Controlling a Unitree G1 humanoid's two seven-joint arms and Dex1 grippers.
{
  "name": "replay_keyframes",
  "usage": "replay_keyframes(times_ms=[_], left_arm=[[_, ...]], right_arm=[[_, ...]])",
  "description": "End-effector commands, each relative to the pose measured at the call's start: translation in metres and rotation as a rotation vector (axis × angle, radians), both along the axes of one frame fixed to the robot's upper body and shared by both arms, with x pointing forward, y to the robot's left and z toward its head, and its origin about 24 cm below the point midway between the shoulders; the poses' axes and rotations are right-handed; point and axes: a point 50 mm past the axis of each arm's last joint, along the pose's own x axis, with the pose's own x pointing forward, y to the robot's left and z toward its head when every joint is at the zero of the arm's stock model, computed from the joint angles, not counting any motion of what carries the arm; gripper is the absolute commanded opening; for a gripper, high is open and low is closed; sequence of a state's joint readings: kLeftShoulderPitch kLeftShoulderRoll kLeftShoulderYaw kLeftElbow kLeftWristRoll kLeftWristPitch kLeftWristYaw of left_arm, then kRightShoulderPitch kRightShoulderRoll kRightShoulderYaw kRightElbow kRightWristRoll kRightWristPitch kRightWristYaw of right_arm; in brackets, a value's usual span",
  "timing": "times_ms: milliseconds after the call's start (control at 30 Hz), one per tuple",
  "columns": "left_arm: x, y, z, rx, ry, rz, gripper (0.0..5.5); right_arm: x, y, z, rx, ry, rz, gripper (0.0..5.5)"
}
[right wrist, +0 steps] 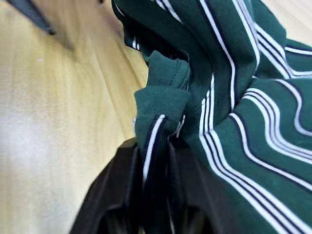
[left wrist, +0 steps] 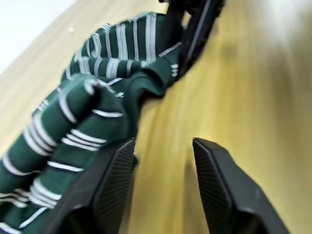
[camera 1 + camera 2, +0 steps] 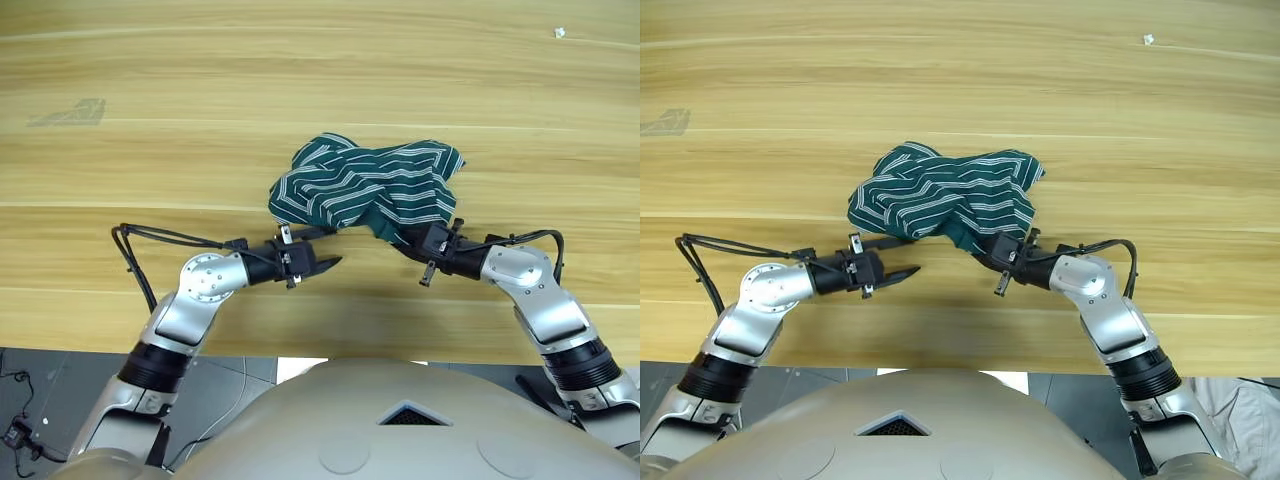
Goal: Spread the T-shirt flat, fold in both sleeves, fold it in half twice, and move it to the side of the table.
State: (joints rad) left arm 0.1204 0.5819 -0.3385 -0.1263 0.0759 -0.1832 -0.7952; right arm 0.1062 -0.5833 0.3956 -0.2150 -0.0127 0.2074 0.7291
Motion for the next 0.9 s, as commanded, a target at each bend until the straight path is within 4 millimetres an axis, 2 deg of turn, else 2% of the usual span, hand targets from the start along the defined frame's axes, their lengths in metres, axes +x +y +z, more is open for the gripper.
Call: replay_keyframes(times_ms=[33,133,267,433,567,733,833,900], left_arm=[[0.027,-0.001,0.002,0.008,-0.005,0.062,2.20],[0.046,-0.001,-0.004,0.055,0.010,0.079,2.20],[0.065,0.009,-0.013,0.128,0.042,0.120,2.20],[0.038,0.025,-0.034,0.287,0.245,-0.101,2.20],[0.040,0.036,-0.043,0.316,0.394,-0.101,2.20],[0.051,0.041,-0.058,0.391,0.430,-0.031,1.31],[0.052,0.042,-0.062,0.397,0.446,-0.028,0.80],[0.051,0.042,-0.061,0.388,0.447,-0.043,0.43]], right_arm=[[-0.011,-0.013,-0.013,-0.100,0.060,0.005,0.13],[-0.012,-0.012,-0.012,-0.102,0.056,0.013,0.03],[-0.012,-0.012,-0.012,-0.102,0.053,0.014,0.03],[-0.008,-0.013,-0.010,-0.092,0.042,-0.007,0.03],[-0.005,-0.012,-0.007,-0.081,0.029,-0.020,0.03],[-0.005,-0.010,-0.005,-0.069,0.020,-0.015,0.00],[-0.005,-0.010,-0.002,-0.060,0.009,-0.009,0.00],[-0.004,-0.008,0.007,-0.019,-0.021,0.006,0.00]])
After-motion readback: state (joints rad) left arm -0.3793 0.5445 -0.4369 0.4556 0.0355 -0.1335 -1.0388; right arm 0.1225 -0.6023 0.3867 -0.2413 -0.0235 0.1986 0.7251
